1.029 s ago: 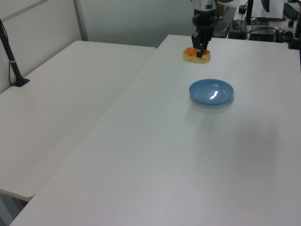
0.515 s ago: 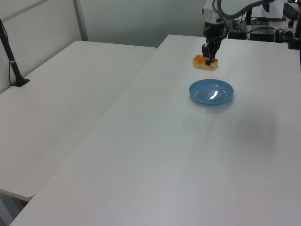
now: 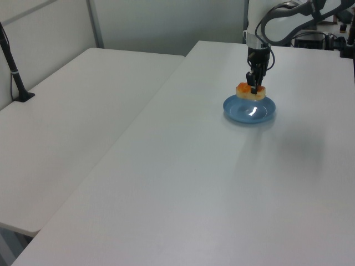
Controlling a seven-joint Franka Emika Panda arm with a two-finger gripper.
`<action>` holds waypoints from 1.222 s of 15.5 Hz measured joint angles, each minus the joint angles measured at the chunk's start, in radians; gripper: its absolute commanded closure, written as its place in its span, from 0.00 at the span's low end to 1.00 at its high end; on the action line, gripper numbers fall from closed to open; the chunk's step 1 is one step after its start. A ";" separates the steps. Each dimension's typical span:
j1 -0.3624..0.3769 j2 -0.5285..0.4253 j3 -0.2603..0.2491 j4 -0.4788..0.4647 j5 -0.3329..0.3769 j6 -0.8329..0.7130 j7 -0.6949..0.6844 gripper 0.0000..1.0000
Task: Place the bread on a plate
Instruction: 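Lift the bread roll and carry it over the blue plate, then lower the bread roll onto the plate and open the gripper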
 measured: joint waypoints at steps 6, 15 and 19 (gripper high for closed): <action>0.003 0.027 0.003 -0.029 0.000 0.065 -0.003 0.66; 0.037 0.083 0.007 -0.029 0.000 0.091 -0.008 0.00; 0.034 0.072 0.003 -0.020 -0.001 0.089 -0.009 0.00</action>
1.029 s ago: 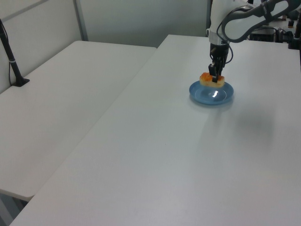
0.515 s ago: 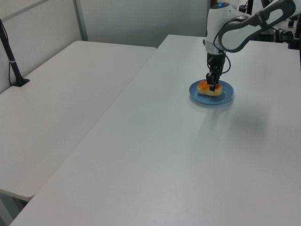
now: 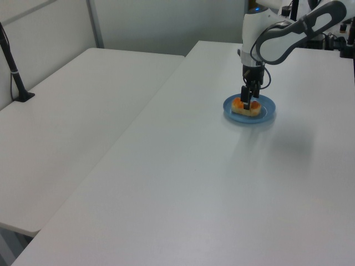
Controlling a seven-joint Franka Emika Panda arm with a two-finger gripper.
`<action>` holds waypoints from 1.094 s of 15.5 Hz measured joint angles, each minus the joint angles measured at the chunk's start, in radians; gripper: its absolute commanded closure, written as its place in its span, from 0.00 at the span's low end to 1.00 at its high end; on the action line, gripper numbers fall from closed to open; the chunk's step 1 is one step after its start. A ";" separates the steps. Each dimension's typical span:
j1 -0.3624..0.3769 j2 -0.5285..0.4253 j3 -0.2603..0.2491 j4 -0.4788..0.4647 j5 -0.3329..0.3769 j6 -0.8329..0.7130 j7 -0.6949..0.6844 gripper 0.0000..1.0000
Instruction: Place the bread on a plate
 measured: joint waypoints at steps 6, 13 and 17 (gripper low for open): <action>-0.039 -0.108 -0.005 0.106 0.000 -0.246 0.000 0.00; -0.039 -0.191 -0.031 0.393 0.000 -0.540 0.000 0.00; 0.012 -0.251 -0.083 0.418 0.000 -0.553 -0.046 0.00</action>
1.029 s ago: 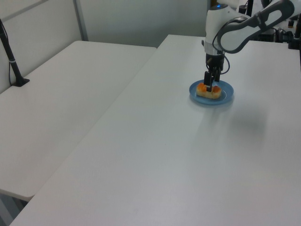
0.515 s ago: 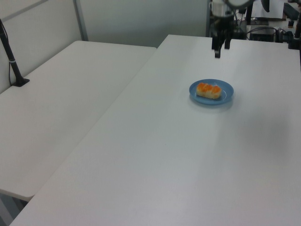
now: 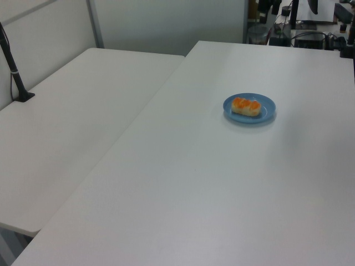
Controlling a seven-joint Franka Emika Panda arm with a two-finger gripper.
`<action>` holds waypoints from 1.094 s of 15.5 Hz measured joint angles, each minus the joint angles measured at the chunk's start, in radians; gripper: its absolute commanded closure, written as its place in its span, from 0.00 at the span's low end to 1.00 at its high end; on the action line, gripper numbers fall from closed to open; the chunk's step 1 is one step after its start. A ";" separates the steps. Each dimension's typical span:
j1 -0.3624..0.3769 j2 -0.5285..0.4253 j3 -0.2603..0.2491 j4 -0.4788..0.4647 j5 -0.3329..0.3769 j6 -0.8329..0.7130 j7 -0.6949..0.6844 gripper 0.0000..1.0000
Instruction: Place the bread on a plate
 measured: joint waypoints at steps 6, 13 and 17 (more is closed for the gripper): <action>0.058 0.004 -0.002 -0.036 0.000 0.027 -0.046 0.00; 0.071 0.010 -0.002 -0.092 0.000 0.095 -0.046 0.00; 0.071 0.009 -0.002 -0.093 0.000 0.095 -0.046 0.00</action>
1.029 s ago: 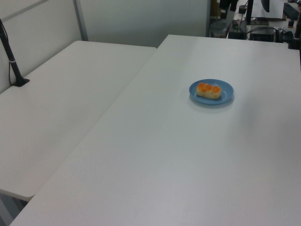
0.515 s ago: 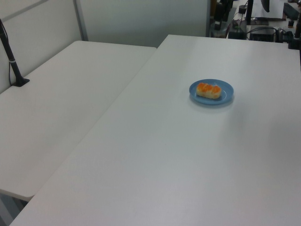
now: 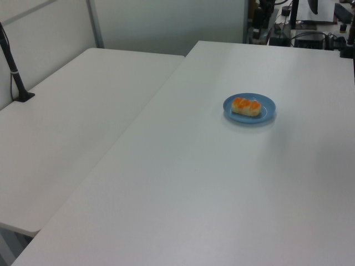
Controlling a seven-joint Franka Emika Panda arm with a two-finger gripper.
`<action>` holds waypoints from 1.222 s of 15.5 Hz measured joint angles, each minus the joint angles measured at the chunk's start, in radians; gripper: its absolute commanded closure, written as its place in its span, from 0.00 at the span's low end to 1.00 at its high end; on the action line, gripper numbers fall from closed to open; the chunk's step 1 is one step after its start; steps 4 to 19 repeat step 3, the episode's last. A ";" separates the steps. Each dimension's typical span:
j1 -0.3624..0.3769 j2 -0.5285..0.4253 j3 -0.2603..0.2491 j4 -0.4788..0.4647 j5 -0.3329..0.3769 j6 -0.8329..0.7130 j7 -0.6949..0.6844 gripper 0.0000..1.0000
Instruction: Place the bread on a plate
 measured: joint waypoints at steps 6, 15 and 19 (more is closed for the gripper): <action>0.004 0.000 0.000 0.000 0.000 0.000 0.000 0.00; 0.004 0.000 0.000 0.000 0.000 0.000 0.000 0.00; 0.004 0.000 0.000 0.000 0.000 0.000 0.000 0.00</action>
